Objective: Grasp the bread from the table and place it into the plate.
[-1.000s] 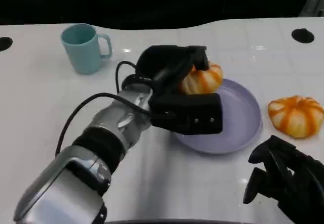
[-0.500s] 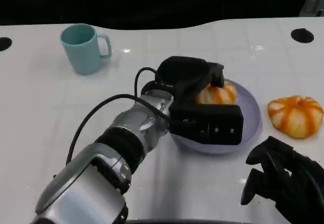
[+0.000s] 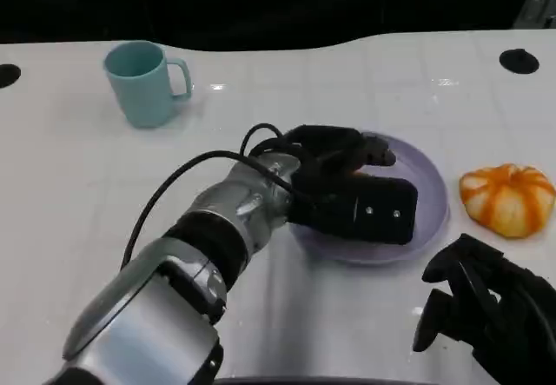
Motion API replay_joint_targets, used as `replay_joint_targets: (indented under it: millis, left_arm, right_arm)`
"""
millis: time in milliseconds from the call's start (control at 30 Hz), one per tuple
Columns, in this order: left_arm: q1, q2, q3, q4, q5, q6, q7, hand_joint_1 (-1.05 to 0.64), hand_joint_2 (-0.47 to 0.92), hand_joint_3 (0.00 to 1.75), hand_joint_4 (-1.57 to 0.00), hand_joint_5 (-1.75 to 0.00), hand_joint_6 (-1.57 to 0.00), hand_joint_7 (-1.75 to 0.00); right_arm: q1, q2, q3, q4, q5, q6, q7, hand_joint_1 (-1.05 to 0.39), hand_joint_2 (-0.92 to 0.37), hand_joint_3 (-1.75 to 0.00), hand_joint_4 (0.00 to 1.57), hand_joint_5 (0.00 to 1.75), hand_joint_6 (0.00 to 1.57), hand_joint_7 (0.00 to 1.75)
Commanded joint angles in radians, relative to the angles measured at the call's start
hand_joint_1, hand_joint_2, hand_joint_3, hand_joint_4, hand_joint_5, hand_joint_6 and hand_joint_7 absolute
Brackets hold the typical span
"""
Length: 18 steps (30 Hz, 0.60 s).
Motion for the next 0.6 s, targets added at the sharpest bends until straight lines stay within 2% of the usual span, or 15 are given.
replay_joint_targets:
  millis: [33, 267, 467, 600]
  left_arm:
    - [-0.041, 0.022, 0.021, -0.005, -0.033, -0.006, -0.094, -0.87, 0.92, 0.44, -0.11, -0.01, -0.15, 0.0]
    - [-0.041, 0.049, 0.062, -0.031, -0.082, -0.033, -0.178, -0.93, 0.92, 0.49, -0.08, -0.01, -0.16, -0.02]
    - [0.008, 0.078, 0.125, -0.075, -0.15, -0.104, -0.173, -0.86, 0.92, 0.47, -0.18, -0.07, -0.25, -0.05]
    - [0.061, 0.088, 0.205, -0.124, -0.252, -0.124, -0.206, -0.78, 0.92, 0.45, -0.27, -0.12, -0.33, -0.08]
  right_arm:
    - [0.003, -0.011, -0.012, 0.002, 0.007, -0.018, 0.007, -0.44, -0.92, -0.4, 0.64, 1.75, 0.48, 1.62]
    - [-0.002, -0.009, -0.009, 0.008, 0.001, -0.023, 0.003, -0.44, -0.92, -0.4, 0.64, 1.75, 0.48, 1.63]
    - [-0.007, -0.011, -0.009, 0.014, -0.002, -0.023, 0.002, -0.44, -0.92, -0.4, 0.64, 1.75, 0.48, 1.63]
    - [-0.008, -0.016, -0.008, 0.016, -0.005, -0.024, 0.004, -0.44, -0.92, -0.4, 0.63, 1.75, 0.47, 1.63]
